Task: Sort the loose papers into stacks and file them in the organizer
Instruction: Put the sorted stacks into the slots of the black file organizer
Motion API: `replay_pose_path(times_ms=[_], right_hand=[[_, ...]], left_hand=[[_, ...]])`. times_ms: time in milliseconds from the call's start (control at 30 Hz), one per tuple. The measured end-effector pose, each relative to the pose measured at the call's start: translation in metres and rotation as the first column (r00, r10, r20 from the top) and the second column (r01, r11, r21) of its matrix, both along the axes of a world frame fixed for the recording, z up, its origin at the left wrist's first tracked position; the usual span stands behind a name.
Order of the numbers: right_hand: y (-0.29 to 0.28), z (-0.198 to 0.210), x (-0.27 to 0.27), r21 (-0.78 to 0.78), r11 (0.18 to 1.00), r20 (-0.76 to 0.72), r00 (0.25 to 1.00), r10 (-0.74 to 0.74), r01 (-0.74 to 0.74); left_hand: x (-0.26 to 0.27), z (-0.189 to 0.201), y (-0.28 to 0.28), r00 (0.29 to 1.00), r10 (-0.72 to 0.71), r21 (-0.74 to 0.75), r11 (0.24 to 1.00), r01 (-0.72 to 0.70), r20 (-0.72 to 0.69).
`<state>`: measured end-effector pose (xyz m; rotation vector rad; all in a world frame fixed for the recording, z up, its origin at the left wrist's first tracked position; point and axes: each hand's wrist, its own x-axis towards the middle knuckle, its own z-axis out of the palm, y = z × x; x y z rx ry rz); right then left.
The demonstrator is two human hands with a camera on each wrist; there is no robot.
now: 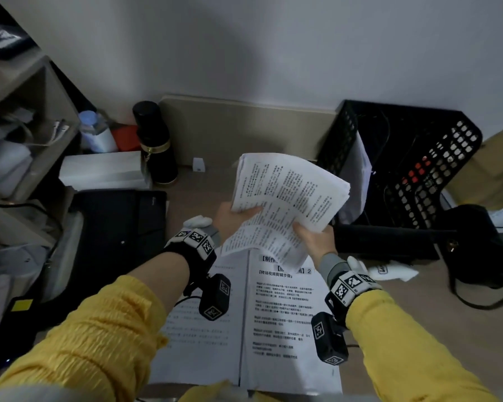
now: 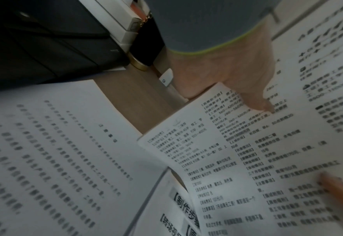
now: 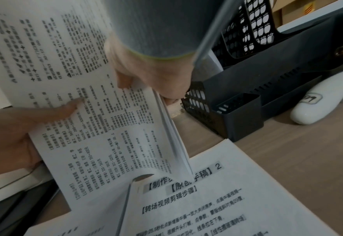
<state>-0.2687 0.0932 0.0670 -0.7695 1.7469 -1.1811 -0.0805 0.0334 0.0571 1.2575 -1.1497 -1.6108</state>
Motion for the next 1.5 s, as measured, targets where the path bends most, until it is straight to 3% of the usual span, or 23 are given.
replay_pose_path(times_ms=[167, 333, 533, 733, 1000, 1267, 1500], right_hand=[[0.024, 0.015, -0.031, -0.018, 0.999, 0.041, 0.999, -0.03, 0.031], [0.064, 0.015, -0.071, 0.028, 0.986, -0.046, 0.985, -0.165, 0.166], [0.106, 0.039, -0.117, -0.013, 0.93, -0.179, 0.915, -0.363, 0.367], [0.126, 0.069, -0.175, -0.11, 0.835, -0.245, 0.799, -0.549, 0.54], [0.094, 0.101, -0.2, -0.232, 0.766, -0.239, 0.729, -0.642, 0.599], [0.028, 0.108, -0.198, -0.224, 0.819, -0.382, 0.725, -0.573, 0.528], [-0.036, 0.086, -0.194, -0.224, 0.867, -0.46, 0.736, -0.497, 0.445]], left_hand=[[-0.029, 0.009, -0.006, 0.99, -0.142, 0.041, 0.989, 0.142, -0.015], [-0.07, 0.022, 0.004, 0.931, -0.361, 0.042, 0.931, 0.363, -0.052], [-0.142, 0.022, 0.017, 0.942, -0.33, -0.075, 0.942, 0.326, -0.054], [-0.186, -0.002, 0.011, 0.953, -0.304, -0.096, 0.949, 0.302, -0.008], [-0.212, -0.008, 0.002, 0.961, -0.275, -0.142, 0.953, 0.269, -0.024], [-0.221, -0.013, -0.02, 0.962, -0.272, -0.043, 0.962, 0.271, -0.004], [-0.212, -0.015, -0.05, 0.955, -0.293, 0.023, 0.956, 0.294, -0.038]])
